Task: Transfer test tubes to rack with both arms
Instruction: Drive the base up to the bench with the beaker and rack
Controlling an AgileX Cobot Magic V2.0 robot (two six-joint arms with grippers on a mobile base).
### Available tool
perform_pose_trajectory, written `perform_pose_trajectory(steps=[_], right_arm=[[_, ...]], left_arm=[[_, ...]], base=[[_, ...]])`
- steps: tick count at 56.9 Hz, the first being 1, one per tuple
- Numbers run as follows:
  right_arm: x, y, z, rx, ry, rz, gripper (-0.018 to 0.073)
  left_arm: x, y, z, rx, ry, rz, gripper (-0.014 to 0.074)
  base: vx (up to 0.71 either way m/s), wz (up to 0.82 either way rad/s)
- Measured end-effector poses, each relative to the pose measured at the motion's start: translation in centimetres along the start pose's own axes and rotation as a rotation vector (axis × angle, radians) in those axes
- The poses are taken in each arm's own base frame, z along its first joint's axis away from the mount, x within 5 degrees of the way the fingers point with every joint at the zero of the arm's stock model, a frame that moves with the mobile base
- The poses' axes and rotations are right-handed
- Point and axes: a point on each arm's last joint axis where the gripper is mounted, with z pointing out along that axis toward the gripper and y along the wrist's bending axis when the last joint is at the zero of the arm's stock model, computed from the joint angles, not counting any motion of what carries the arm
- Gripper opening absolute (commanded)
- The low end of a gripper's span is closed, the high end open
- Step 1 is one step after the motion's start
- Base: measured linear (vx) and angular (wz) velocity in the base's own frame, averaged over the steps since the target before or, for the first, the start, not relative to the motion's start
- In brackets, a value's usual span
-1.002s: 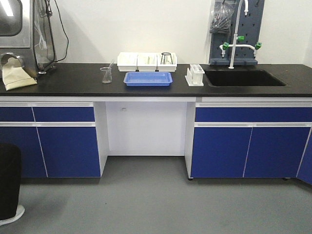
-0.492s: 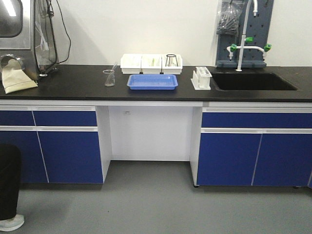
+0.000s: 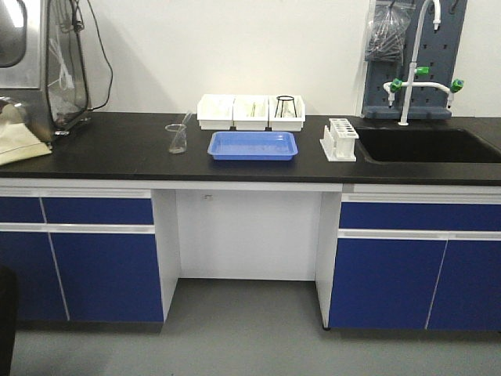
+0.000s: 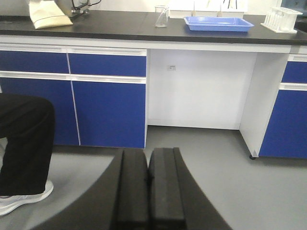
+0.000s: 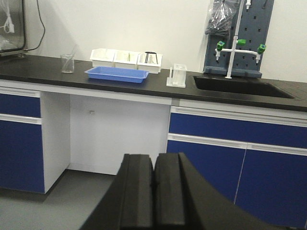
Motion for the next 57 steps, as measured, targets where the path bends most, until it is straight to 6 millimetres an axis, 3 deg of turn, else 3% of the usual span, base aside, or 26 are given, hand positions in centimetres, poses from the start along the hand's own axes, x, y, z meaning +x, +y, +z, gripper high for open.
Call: perform_pose_trajectory(steps=[57], right_arm=[[0.00,0.00,0.00,0.000,0.000,0.000,-0.0008]], left_arm=[[0.00,0.00,0.00,0.000,0.000,0.000,-0.0004]], base=[[0.47,-0.08]])
